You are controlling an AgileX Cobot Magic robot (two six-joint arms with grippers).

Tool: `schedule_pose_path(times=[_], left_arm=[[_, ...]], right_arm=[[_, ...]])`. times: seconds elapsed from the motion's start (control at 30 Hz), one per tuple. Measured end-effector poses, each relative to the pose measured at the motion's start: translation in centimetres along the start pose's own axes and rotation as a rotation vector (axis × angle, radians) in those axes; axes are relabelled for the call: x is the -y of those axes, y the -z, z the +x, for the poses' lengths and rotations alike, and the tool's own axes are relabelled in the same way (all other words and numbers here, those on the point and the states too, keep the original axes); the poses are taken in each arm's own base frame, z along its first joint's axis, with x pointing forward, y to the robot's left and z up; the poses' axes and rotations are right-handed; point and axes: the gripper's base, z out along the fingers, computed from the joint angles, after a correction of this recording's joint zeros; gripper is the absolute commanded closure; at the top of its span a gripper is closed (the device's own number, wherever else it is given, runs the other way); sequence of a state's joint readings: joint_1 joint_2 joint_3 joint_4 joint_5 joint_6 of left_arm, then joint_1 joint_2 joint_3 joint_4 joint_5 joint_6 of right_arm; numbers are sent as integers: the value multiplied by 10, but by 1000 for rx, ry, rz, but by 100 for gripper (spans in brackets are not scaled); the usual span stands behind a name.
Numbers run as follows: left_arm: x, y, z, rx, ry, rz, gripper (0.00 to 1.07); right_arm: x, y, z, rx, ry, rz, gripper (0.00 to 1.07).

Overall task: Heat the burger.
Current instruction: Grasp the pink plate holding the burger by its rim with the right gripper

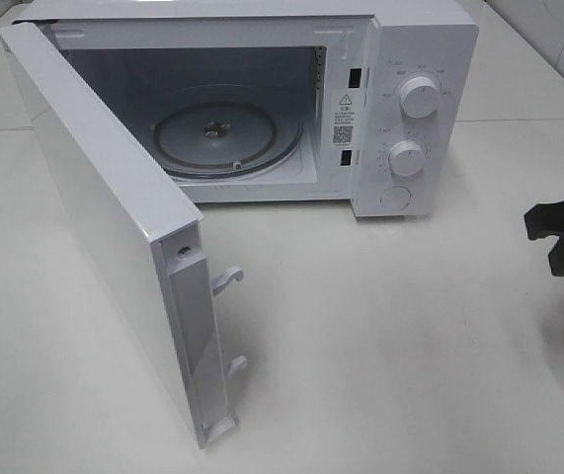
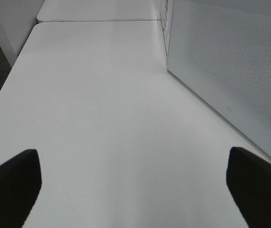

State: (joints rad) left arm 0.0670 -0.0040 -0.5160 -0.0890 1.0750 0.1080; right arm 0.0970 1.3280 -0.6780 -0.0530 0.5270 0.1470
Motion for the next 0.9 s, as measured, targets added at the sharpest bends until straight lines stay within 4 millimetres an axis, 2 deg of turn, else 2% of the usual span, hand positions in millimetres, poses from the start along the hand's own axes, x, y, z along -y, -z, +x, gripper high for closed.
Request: schedule_pose_path(times=[0.03,0.07,0.1,0.13,0.43,0.63,0.7,0.9], left_arm=[[0,0,0,0,0,0,9],[0,0,0,0,0,0,9],[0,0,0,0,0,0,9],[0,0,0,0,0,0,9],[0,0,0,0,0,0,9],[0,0,0,0,0,0,9],[0,0,0,0,0,0,9],[0,0,0,0,0,0,9]], right_arm=[[1,0,0,-7,34,11,23],[1,0,0,-7,34,11,23],[2,0,1,-12,70,18,9],[2,0,1,-17,85,21,4],[5,-2,4,-65,148,47,7],[11,-21,6,-157,155,75,9],[19,-33,7,-208,138,92,10],[26,-42,7,-224,120,103,12]])
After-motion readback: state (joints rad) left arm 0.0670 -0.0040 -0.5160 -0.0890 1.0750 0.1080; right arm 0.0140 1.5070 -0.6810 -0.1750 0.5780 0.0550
